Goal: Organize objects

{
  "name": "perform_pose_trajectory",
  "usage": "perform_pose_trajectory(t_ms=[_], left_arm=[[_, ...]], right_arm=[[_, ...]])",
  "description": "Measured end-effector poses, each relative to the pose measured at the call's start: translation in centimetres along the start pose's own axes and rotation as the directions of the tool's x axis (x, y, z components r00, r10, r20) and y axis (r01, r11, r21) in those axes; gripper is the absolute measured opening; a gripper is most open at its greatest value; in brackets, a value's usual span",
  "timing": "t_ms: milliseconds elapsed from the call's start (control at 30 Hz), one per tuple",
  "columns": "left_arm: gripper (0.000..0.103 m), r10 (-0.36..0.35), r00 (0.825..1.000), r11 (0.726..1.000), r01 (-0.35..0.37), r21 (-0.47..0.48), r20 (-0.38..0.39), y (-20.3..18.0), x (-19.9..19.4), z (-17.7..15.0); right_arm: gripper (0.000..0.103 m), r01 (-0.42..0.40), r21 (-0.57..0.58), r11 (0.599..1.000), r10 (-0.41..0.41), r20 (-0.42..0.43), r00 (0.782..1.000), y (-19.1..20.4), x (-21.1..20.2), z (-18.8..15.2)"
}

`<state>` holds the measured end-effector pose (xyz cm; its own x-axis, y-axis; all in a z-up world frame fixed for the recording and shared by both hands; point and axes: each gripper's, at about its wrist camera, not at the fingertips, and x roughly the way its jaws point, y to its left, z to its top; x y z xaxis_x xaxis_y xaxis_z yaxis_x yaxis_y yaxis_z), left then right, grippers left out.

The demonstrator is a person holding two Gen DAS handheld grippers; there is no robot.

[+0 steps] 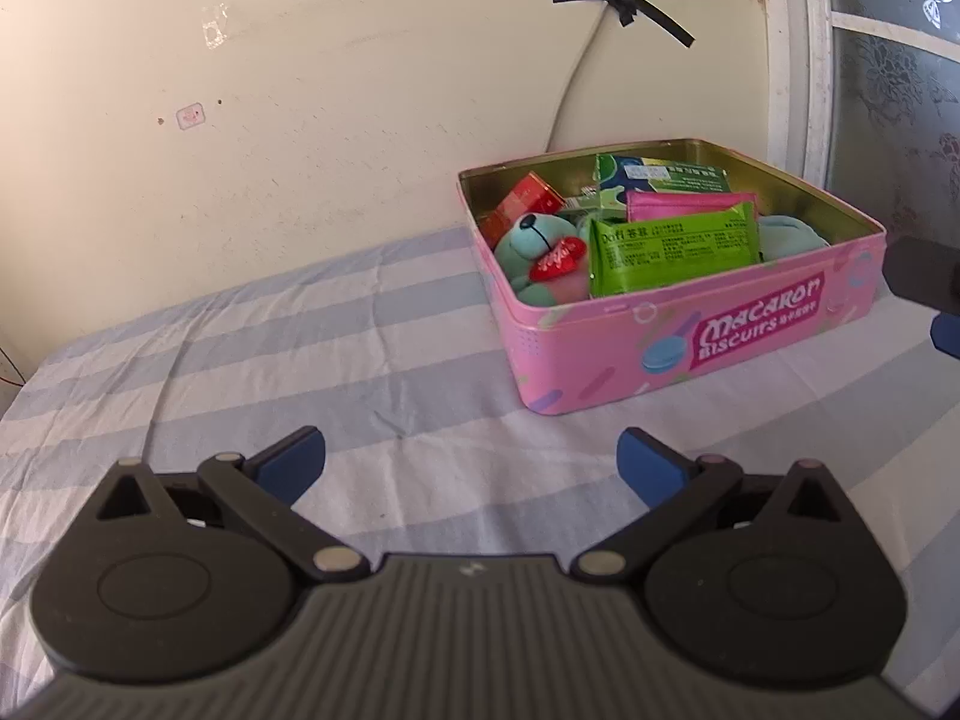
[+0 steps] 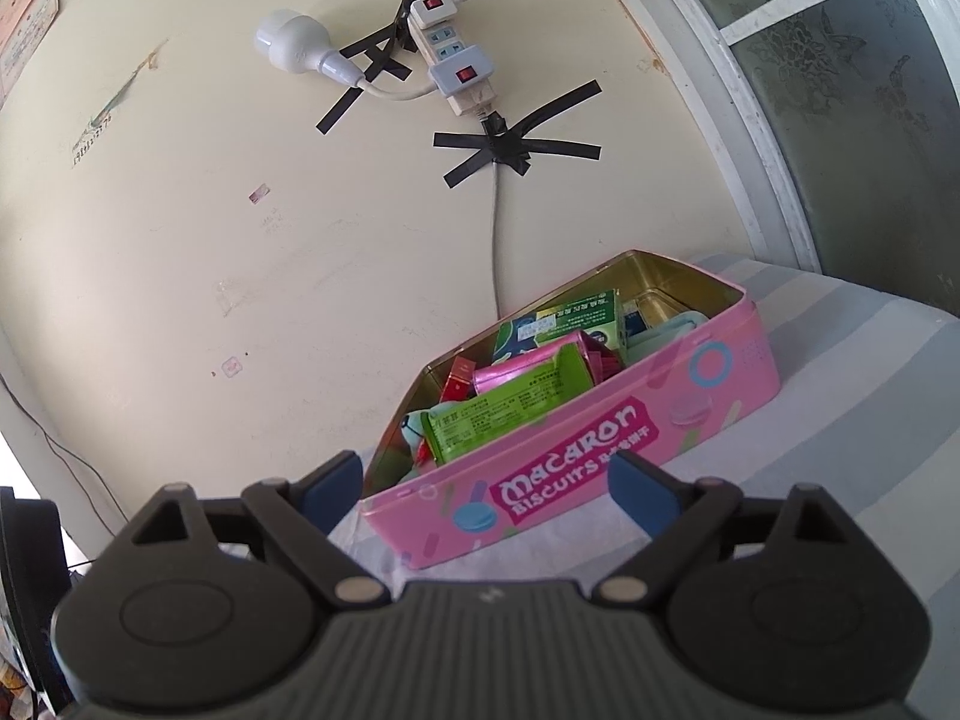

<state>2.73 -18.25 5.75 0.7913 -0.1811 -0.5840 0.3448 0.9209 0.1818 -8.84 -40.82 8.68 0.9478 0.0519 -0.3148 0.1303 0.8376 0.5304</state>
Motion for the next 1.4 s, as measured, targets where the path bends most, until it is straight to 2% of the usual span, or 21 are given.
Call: perform_pose_trajectory(t_ms=[467, 1400], left_arm=[[0.103, -0.04, 0.999, 0.997, 0.042, 0.066, -0.028, -2.1, -0.2, -1.4], [0.103, -0.071, 0.995, 0.994, 0.077, 0.081, -0.073, -2.9, 0.5, -1.9]], right_arm=[[0.093, 0.013, 0.025, 1.0, -0.013, -0.01, 1.0, -1.0, 0.1, -0.3], [0.094, 0.026, 0.052, 0.998, -0.025, -0.026, 0.999, -2.1, 0.7, -0.8]])
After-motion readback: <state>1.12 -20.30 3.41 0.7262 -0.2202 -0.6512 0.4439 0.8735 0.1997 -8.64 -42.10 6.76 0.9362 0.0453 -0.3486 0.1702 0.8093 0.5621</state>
